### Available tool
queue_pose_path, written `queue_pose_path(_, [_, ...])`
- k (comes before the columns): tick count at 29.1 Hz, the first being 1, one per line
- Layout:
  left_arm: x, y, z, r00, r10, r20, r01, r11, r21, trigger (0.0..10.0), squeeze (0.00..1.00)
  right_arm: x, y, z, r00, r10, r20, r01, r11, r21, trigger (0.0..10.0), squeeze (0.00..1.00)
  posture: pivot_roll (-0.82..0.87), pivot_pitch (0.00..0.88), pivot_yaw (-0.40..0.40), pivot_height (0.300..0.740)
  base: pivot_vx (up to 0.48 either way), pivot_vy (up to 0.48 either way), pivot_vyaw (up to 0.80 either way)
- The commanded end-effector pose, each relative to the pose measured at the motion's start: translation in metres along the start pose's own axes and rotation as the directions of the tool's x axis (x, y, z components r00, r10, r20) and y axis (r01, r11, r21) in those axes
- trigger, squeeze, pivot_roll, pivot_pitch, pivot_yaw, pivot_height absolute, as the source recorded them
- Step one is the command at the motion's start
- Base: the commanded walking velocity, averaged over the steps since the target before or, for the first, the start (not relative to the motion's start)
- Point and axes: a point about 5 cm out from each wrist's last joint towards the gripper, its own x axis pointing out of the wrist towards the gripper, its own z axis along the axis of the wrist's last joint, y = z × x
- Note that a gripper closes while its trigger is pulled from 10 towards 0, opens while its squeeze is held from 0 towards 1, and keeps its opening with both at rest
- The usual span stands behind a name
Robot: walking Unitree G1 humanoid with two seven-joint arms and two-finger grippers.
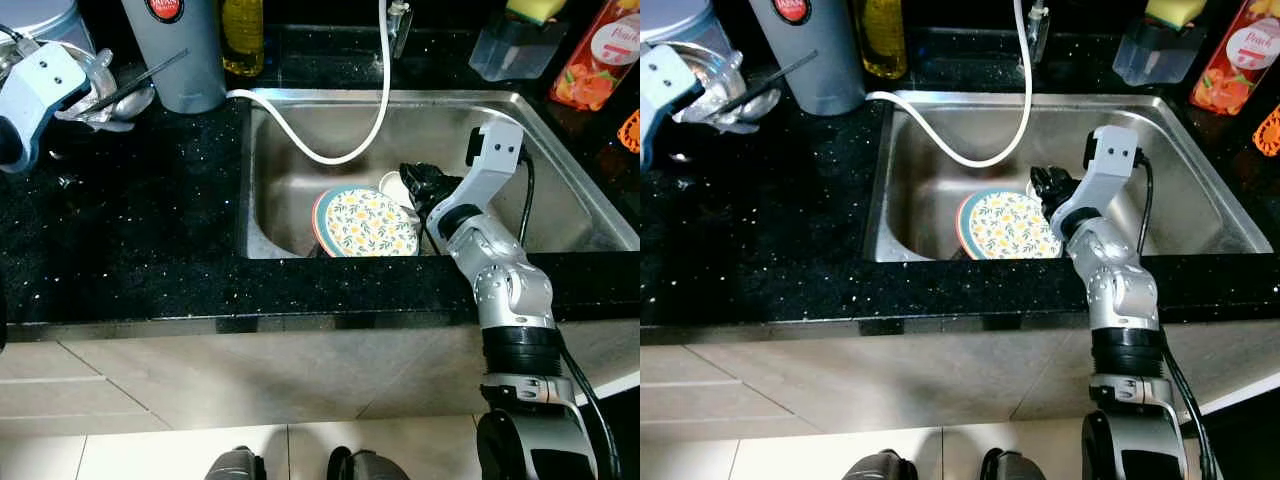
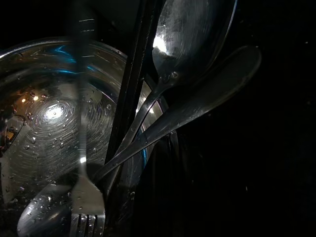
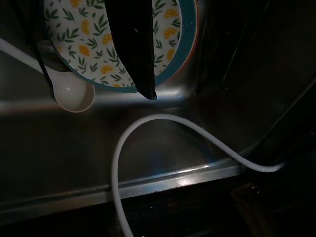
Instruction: Kitchen organization
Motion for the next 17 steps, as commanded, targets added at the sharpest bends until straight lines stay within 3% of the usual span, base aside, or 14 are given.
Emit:
queue_pose_path(1, [-0.014, 0.009, -0.005, 1.000, 0.026, -0.001, -0.026, 1.000, -0.009, 0.0, 0.00, 0.001, 0.000, -0.001, 1.000, 0.000, -0.012, 0.000, 1.000, 0.003, 10.0, 0.00, 0.19, 0.102, -0.054, 0.740, 0.000, 0.000, 0.00])
queue_pose_path(3, [-0.014, 0.010, -0.002, 0.999, 0.038, 0.025, -0.037, 0.999, -0.008, 0.0, 0.00, 0.002, 0.000, 0.000, 1.000, 0.002, -0.012, -0.002, 1.000, 0.000, 10.0, 0.00, 0.19, 0.096, -0.059, 0.740, 0.000, 0.000, 0.00])
queue_pose_path(4, [-0.014, 0.010, 0.002, 0.998, 0.042, 0.049, -0.042, 0.999, -0.007, 10.0, 0.00, 0.003, 0.001, 0.000, 1.000, 0.005, -0.012, -0.005, 1.000, -0.003, 10.0, 0.00, 0.19, 0.094, -0.062, 0.740, 0.000, 0.000, 0.00])
queue_pose_path(11, [-0.013, 0.011, 0.014, 0.991, 0.031, 0.133, -0.029, 1.000, -0.012, 10.0, 0.00, 0.005, 0.001, 0.000, 1.000, 0.011, -0.013, -0.011, 1.000, -0.007, 10.0, 0.00, 0.19, 0.087, -0.068, 0.740, 0.000, 0.000, 0.00])
queue_pose_path(12, [-0.010, 0.007, 0.024, 0.981, -0.021, 0.195, 0.019, 1.000, 0.012, 10.0, 0.00, 0.006, 0.002, 0.000, 1.000, 0.017, -0.013, -0.017, 1.000, -0.010, 10.0, 0.00, 0.20, 0.083, -0.075, 0.740, 0.000, 0.000, 0.00])
queue_pose_path(17, [-0.007, 0.001, 0.035, 0.963, -0.092, 0.255, 0.083, 0.995, 0.047, 10.0, 0.00, 0.009, 0.004, 0.000, 1.000, 0.024, -0.013, -0.024, 1.000, -0.012, 10.0, 0.00, 0.20, 0.081, -0.078, 0.740, 0.000, 0.000, 0.00])
